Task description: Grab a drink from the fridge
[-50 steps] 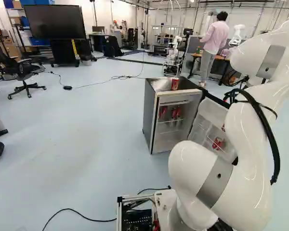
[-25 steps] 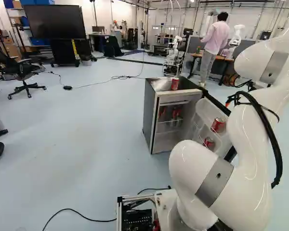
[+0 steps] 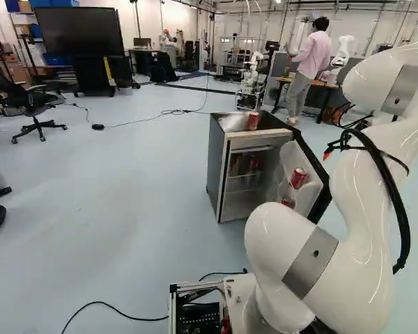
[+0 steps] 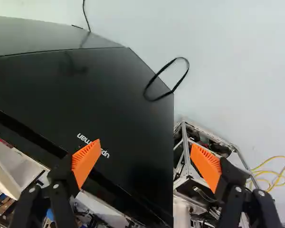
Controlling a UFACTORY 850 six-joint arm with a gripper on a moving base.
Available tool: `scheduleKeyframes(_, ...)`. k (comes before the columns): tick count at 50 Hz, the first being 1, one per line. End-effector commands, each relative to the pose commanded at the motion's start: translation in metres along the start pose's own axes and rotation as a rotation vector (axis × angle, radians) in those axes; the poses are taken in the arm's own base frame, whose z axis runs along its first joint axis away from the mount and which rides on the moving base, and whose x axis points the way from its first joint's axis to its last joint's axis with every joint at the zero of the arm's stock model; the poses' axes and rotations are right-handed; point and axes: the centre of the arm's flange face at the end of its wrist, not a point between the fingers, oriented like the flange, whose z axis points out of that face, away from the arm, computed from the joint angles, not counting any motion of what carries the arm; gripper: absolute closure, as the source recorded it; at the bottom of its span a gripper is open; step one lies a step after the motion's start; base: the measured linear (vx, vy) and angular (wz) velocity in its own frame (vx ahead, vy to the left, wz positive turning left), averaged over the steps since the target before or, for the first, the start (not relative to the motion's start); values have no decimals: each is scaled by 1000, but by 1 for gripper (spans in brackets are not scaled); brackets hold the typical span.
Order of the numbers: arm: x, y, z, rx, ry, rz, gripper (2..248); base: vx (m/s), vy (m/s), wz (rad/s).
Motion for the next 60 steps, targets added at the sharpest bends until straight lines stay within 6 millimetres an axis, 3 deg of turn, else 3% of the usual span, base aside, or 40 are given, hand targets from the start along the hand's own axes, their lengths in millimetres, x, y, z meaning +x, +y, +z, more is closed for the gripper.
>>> scheduleKeyframes(28, -41, 10, 14, -83, -27, -31, 3, 0, 0, 0)
scheduleKeyframes(60, -67, 5, 29, -268, 136, -215, 3, 0, 0, 0)
